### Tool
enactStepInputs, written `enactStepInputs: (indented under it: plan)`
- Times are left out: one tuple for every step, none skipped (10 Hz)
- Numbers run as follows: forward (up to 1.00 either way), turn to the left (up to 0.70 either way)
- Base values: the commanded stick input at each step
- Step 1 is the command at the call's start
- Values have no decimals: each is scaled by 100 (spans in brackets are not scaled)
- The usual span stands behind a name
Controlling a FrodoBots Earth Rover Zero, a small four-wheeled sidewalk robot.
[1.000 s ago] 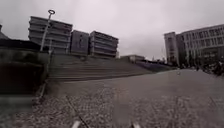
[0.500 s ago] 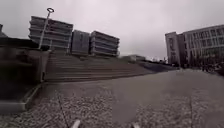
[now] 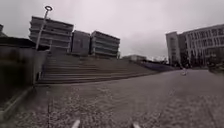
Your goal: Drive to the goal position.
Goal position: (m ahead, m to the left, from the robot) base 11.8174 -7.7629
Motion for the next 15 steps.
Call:
enactStepInputs:
  plan:
    - [70,0]
    - [70,0]
    - [70,0]
    - [70,0]
    - [70,0]
    - [70,-20]
    - [70,-10]
    - [70,0]
    - [70,0]
    - [70,0]
    - [70,0]
    - [70,0]
    - [70,-17]
    - [70,-34]
    - [70,-35]
